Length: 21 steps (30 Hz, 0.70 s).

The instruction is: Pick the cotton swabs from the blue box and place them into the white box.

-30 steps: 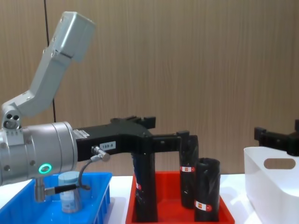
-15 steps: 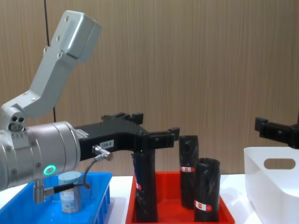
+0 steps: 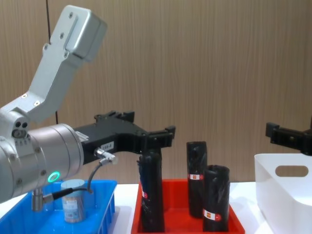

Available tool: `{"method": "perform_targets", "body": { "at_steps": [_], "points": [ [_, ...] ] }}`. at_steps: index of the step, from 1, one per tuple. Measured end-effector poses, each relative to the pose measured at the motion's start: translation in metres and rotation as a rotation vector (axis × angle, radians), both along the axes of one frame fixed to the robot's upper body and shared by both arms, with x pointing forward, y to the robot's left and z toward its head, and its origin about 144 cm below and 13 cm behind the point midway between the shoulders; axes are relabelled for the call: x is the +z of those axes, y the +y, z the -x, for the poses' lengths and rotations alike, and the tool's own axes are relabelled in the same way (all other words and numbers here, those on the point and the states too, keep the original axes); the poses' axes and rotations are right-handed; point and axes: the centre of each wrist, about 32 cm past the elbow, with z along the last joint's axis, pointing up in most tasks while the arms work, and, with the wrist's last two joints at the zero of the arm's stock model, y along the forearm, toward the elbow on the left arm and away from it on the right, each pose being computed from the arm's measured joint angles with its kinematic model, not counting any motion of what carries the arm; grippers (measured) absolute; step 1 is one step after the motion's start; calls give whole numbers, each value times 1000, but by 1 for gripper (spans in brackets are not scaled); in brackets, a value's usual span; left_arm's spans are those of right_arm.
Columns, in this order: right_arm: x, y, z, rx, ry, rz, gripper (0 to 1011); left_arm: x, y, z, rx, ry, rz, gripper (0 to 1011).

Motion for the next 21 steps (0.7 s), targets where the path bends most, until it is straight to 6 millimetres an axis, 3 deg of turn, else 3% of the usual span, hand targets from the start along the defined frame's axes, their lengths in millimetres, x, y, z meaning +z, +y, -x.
{"method": "perform_targets", "body": {
  "at_steps": [21],
  "points": [
    [0,0,0,1,0,1,1001,1,-12,19,172,-66,-5,1003]
  ]
}}
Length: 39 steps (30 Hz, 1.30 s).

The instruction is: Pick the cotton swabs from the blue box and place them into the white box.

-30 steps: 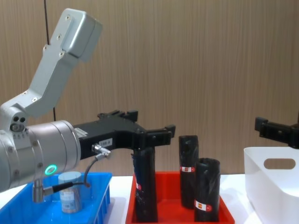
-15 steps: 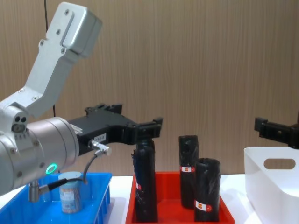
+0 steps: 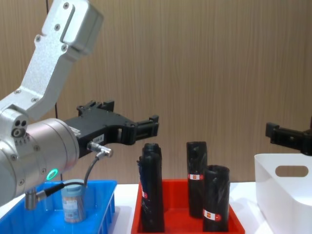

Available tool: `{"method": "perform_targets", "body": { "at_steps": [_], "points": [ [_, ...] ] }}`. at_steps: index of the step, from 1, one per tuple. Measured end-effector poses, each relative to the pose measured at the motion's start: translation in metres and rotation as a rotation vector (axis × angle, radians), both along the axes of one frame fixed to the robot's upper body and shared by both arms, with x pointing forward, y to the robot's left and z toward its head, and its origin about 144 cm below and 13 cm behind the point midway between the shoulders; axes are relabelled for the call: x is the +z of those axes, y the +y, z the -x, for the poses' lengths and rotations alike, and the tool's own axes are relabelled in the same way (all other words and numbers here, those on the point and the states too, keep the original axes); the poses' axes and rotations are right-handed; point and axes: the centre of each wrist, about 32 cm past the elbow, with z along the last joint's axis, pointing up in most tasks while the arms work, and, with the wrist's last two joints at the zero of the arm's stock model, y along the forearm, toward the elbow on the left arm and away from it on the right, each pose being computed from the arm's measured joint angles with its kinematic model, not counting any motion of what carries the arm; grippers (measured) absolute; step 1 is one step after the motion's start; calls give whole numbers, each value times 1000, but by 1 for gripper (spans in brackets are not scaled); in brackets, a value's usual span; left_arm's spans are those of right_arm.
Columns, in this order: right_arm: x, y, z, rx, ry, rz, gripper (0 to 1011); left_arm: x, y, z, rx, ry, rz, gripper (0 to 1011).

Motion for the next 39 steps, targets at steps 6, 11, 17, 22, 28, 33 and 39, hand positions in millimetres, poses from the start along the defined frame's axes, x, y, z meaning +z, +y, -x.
{"method": "perform_targets", "body": {
  "at_steps": [6,11,17,22,28,33,39],
  "points": [
    [0,0,0,5,3,-2,1001,0,0,0,4,-2,0,1003],
    [1,-1,-1,20,14,-7,1001,0,0,0,5,-2,0,1003],
    [3,-4,-4,63,41,-5,1001,0,0,0,5,-2,0,1003],
    [4,-6,-7,100,63,6,1001,0,0,0,5,-3,1,1003],
    [2,-7,-14,147,99,21,1001,0,0,0,5,-3,1,1003],
    [0,-7,-19,181,123,37,1001,0,0,0,6,-3,1,1003],
    [-3,-5,-28,218,151,53,1001,0,0,0,5,-3,1,1003]
  ]
}}
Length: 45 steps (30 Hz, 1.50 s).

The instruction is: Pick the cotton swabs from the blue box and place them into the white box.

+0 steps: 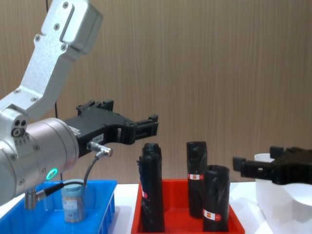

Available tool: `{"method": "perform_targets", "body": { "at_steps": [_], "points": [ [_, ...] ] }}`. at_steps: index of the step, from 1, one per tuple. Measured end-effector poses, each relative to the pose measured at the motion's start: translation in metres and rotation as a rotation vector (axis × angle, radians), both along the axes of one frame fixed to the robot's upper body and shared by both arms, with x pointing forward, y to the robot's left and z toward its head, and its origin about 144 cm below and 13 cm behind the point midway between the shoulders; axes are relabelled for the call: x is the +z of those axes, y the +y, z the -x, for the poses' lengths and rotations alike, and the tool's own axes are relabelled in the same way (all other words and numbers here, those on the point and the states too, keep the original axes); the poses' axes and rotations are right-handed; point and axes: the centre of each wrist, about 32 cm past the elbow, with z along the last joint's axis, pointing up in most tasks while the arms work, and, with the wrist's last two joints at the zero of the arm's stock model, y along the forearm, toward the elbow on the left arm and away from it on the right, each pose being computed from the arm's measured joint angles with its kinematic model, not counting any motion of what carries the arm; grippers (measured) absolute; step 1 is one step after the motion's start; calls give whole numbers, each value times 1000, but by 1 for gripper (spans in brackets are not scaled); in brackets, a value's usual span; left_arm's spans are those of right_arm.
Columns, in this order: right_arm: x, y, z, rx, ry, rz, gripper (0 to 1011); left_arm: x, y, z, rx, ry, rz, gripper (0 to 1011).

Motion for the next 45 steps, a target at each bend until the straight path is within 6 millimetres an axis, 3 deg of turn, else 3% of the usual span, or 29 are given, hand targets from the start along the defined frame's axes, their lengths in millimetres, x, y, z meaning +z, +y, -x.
{"method": "perform_targets", "body": {
  "at_steps": [20,45],
  "points": [
    [-14,10,-32,41,63,28,1001,0,0,0,0,0,0,1003],
    [-22,31,-52,99,103,66,1001,0,0,0,0,0,0,1003]
  ]
}}
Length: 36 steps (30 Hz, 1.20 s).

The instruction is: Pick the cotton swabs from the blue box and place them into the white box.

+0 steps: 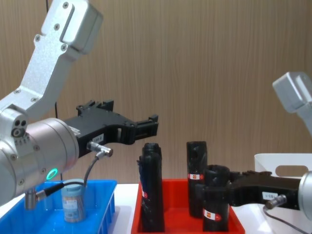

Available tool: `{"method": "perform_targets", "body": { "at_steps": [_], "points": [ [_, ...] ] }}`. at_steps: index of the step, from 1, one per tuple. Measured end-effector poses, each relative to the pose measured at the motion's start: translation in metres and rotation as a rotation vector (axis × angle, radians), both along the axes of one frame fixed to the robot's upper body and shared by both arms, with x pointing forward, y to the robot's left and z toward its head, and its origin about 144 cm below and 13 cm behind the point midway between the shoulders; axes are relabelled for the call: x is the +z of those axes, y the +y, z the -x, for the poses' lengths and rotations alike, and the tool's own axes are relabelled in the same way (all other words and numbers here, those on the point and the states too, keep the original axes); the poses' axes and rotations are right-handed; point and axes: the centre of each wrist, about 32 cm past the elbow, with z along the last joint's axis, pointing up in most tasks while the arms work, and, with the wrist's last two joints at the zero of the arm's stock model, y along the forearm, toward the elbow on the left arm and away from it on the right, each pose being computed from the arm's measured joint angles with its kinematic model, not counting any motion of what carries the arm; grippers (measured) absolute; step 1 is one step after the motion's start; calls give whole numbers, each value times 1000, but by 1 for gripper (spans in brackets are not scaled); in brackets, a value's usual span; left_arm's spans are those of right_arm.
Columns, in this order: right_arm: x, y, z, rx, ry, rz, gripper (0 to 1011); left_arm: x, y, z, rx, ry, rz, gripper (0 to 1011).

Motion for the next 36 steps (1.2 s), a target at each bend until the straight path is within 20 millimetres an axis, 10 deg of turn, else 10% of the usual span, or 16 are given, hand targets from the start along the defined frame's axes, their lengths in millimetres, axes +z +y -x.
{"method": "perform_targets", "body": {
  "at_steps": [10,24,36],
  "points": [
    [-3,7,-10,1,17,7,963,0,0,0,0,0,0,1003],
    [-4,13,-16,4,21,5,547,0,0,0,0,0,0,1003],
    [9,15,-14,16,-22,-13,425,0,0,0,0,0,0,1003]
  ]
}}
